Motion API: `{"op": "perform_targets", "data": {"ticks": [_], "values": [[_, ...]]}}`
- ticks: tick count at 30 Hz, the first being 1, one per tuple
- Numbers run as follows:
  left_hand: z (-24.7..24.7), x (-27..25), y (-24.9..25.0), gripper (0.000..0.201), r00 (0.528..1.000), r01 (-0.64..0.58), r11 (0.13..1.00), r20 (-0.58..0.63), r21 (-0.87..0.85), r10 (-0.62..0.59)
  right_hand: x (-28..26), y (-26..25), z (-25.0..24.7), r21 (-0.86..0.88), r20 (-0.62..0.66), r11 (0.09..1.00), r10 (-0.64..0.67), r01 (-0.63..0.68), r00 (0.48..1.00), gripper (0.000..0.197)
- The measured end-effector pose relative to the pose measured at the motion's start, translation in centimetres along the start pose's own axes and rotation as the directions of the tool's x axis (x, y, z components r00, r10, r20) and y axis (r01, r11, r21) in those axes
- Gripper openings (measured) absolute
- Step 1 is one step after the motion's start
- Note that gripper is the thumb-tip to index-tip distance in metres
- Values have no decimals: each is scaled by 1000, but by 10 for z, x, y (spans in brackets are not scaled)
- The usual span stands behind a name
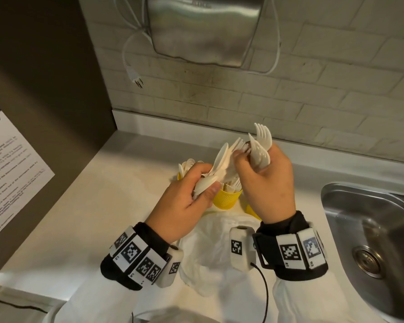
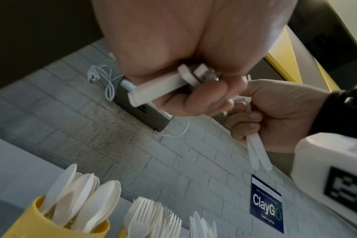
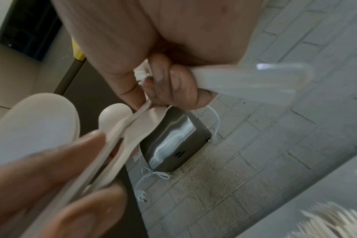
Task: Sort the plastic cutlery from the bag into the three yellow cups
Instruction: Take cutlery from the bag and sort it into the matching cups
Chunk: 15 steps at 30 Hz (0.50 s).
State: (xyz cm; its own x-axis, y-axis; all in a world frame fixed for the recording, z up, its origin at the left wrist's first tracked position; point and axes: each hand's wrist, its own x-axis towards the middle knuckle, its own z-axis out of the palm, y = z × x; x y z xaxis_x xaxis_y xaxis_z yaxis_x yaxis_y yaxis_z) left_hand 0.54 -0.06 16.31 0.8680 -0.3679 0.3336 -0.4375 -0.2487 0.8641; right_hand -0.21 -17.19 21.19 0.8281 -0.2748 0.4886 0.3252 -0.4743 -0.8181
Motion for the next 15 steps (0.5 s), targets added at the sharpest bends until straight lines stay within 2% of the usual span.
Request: {"op": "perform_targets", "data": {"ticks": [3,4,7,8,10,13,15], "values": [[1,-1,2,21,1000,15,998,-10,-61,-16,1,2,-1,-6,60,1000,4,-3,998,12],[1,-1,3,19,999,23,996,-20,-82,-24,1,3,-1,29,37,999,25,-26,999,11],[1,-1,4,15,998,52,993,-27,-106,-55,3,7,-3,212,-68,970,134,-117,989,26],[1,-1,3,17,999,46,995,-21,-85,-48,3,8,-4,268,-70,952,174,-150,982,22],[2,-2,1,24,1000,29,998,-11,-52,-30,4,11,-4,363,-13,905,241,-220,970,6],[3,-2,3,24,1000,30,997,-3,-71,-30,-1,12,-1,477,123,818,299,-321,946,14],[3,-2,5,22,1000,25,997,0,-67,-25,-3,12,0,541,158,769,305,-341,939,19]]}}
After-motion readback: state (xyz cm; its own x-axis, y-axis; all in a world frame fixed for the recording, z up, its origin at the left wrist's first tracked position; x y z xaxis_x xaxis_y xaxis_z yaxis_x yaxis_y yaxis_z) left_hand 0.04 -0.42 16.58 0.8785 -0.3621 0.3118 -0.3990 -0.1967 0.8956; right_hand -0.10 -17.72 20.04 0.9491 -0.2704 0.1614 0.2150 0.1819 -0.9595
